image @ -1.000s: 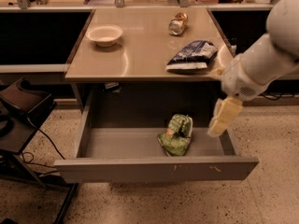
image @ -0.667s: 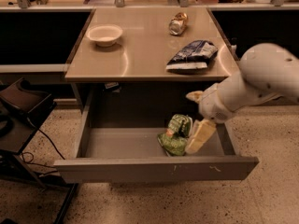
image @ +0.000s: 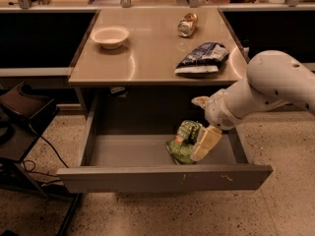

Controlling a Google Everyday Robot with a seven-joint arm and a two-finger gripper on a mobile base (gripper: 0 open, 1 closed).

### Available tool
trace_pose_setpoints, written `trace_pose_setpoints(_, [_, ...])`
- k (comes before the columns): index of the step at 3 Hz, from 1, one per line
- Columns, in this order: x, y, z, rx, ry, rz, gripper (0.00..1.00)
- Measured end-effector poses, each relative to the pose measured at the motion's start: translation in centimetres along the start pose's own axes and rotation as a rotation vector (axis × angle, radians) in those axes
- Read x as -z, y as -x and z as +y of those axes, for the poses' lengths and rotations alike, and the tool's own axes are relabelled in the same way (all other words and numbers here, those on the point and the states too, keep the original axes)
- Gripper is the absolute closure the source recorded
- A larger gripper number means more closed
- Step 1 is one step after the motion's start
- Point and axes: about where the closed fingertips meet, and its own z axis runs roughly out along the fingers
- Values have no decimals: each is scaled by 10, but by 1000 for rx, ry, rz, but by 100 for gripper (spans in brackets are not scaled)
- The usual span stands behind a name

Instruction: Pick green jalapeno chip bag from top drawer and place on counter

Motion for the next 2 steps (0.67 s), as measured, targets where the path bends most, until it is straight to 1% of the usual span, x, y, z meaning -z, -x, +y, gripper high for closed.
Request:
trace_pose_setpoints(1, [-1,0,-9,-57,-83,-1,0])
trace_pose_setpoints(2, [-4,-11,8,-187,-205,35,0])
